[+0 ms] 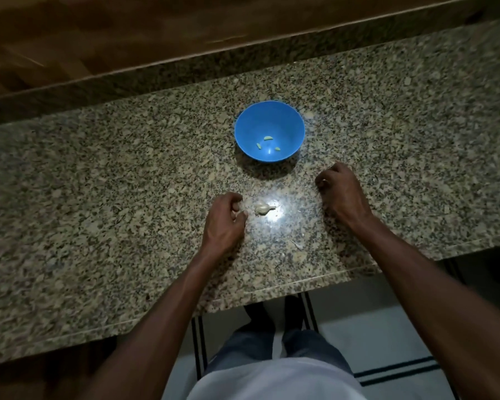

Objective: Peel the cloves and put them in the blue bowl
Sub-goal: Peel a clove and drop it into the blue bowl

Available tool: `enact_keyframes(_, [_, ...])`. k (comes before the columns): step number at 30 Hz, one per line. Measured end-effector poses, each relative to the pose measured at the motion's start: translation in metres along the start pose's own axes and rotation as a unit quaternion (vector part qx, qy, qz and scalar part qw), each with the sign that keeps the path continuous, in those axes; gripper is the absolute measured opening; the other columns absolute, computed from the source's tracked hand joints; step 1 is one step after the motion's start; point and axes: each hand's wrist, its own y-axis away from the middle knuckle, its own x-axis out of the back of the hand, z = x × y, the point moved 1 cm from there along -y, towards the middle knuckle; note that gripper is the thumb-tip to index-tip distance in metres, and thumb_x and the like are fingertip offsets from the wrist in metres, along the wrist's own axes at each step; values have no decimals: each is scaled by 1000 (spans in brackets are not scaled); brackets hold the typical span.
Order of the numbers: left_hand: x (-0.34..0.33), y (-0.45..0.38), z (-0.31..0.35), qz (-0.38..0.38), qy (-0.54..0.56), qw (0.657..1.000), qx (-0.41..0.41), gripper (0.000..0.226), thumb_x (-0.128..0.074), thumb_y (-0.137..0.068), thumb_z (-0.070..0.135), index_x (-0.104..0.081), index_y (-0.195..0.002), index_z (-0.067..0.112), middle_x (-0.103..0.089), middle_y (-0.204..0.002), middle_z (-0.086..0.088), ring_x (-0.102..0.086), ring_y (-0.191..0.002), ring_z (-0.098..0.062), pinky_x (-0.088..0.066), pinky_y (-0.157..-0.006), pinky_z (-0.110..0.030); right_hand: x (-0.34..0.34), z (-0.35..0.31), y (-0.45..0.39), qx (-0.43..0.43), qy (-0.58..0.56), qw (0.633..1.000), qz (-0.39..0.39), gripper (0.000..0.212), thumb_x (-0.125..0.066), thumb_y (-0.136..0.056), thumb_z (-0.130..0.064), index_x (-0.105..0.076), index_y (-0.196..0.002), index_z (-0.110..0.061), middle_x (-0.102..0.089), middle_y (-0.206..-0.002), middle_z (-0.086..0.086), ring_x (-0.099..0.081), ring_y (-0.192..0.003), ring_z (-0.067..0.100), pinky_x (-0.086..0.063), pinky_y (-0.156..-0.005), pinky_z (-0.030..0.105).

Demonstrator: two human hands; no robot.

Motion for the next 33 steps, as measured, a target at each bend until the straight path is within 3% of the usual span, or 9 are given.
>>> enact_keyframes(4, [0, -8, 2, 5, 30, 1000, 0, 30, -74, -89, 17, -63, -117, 18, -60, -94, 3, -59, -85, -16, -50, -72, -32, 4, -9, 1, -18, -1, 1000, 18, 22, -63, -93, 5, -70, -111, -6, -61, -102, 14, -59, -91, 31, -51, -72, 38])
enact_keyframes(7, [0, -14, 4, -5, 50, 999, -11, 26, -72, -91, 17, -64, -116, 16, -62, -95, 0, -62, -85, -19, -56, -75, -41, 21, -26, -1, -61, -124, 989, 41, 18, -62, -99, -3, -74, -112, -6, -69, -105, 7, -64, -87, 9, -50, -69, 14])
enact_keyframes(9, [-1, -17, 7, 8, 57, 998, -15, 23, -68, -93, 19, -66, -116, 15, -64, -96, 0, -63, -84, -15, -58, -75, -41, 34, -43, -8, -82, -219, 971, 50, 13, -70, -97, -12, -77, -108, -11, -74, -103, -1, -67, -90, 0, -51, -66, 8])
enact_keyframes(13, [-5, -16, 12, 28, 74, 997, -18, 21, -67, -97, 25, -68, -116, 14, -66, -99, -1, -64, -86, -9, -57, -75, -34, 51, -75, -39, -54, -282, 955, 72, 13, -78, -91, -20, -79, -104, -17, -76, -95, -7, -71, -84, -2, -56, -67, 14])
enact_keyframes(18, [-11, -6, 22, -25, 92, 995, -36, 40, -81, -89, 35, -68, -121, 16, -57, -111, 2, -56, -97, 13, -44, -77, -6, 41, -86, -71, -8, -231, 972, 40, 26, -79, -89, -20, -78, -113, -11, -79, -95, 4, -74, -82, 9, -62, -81, 24])
enact_keyframes(23, [-22, 0, 29, 2, 59, 997, -45, 23, -80, -87, 22, -71, -107, 16, -56, -103, 4, -58, -90, -4, -54, -74, -29, 42, -72, -62, -13, -268, 963, 10, 23, -77, -93, -20, -79, -114, -12, -79, -100, 2, -74, -88, 8, -63, -85, 29])
enact_keyframes(27, [-29, 8, 37, 35, 85, 996, -6, 20, -80, -88, 19, -71, -105, 13, -64, -101, -1, -63, -86, -12, -51, -69, -19, 48, -59, -21, 13, -346, 938, -17, 14, -73, -97, -23, -79, -108, -16, -77, -89, -8, -74, -82, 3, -59, -73, 20])
enact_keyframes(30, [-32, 18, 48, 40, 199, 974, 97, 21, -79, -91, 26, -73, -110, 18, -73, -103, 0, -70, -92, -13, -60, -78, -24, 24, -48, 7, -9, -364, 920, -145, 23, -74, -98, -27, -77, -119, -19, -79, -104, -7, -76, -91, 8, -65, -84, 39])
enact_keyframes(33, [-38, 28, 61, 48, 313, 941, 117, 20, -72, -98, 23, -73, -116, 14, -78, -103, -5, -75, -95, -20, -62, -76, -32, 3, -43, 24, -56, -460, 849, -254, 28, -72, -99, -19, -73, -127, -17, -79, -114, 1, -78, -97, 26, -63, -89, 52])
